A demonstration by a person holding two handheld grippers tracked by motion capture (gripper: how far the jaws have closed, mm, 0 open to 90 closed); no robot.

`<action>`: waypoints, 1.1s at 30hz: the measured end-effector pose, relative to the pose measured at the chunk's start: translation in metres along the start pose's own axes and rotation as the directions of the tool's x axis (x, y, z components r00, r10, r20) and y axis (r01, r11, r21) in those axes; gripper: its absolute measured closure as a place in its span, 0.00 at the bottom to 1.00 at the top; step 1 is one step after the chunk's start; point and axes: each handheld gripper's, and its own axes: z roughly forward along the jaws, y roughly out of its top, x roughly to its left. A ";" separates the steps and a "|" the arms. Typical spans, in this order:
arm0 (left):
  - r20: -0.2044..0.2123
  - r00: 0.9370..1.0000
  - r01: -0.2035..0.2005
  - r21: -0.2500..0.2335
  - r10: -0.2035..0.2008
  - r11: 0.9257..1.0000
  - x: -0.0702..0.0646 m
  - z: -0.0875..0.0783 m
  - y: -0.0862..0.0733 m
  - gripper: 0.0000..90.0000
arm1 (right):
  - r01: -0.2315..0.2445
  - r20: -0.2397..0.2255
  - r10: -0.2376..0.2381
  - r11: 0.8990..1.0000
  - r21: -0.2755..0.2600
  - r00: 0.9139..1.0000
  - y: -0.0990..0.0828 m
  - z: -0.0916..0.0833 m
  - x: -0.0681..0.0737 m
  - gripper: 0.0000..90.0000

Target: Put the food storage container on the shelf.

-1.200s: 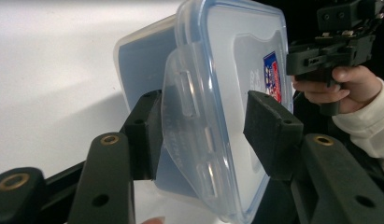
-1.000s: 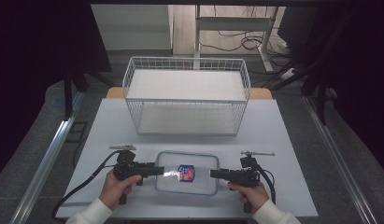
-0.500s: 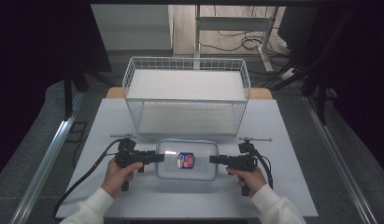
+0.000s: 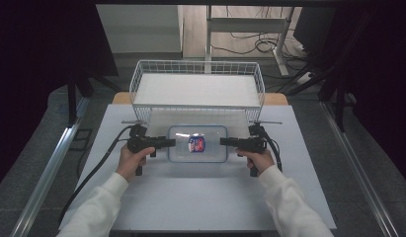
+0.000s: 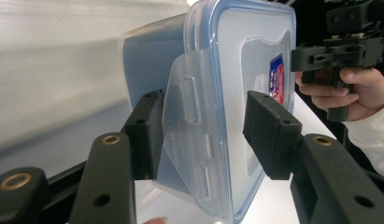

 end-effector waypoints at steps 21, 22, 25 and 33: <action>-0.010 0.995 0.094 -0.026 -0.095 0.995 0.024 0.025 0.004 0.54 | -0.045 0.064 0.051 0.995 -0.090 0.997 0.006 0.020 -0.029 0.56; -0.011 0.995 0.104 -0.025 -0.104 0.994 0.024 0.025 0.004 0.53 | -0.049 0.073 0.057 0.994 -0.099 0.996 0.006 0.021 -0.028 0.56; -0.008 0.991 0.131 -0.028 -0.132 0.991 0.026 0.026 0.004 0.53 | -0.059 0.095 0.071 0.991 -0.120 0.993 0.005 0.023 -0.027 0.56; -0.013 0.987 0.158 -0.044 -0.158 0.987 0.032 0.028 0.005 0.51 | -0.070 0.128 0.088 0.988 -0.135 0.988 0.007 0.026 -0.024 0.59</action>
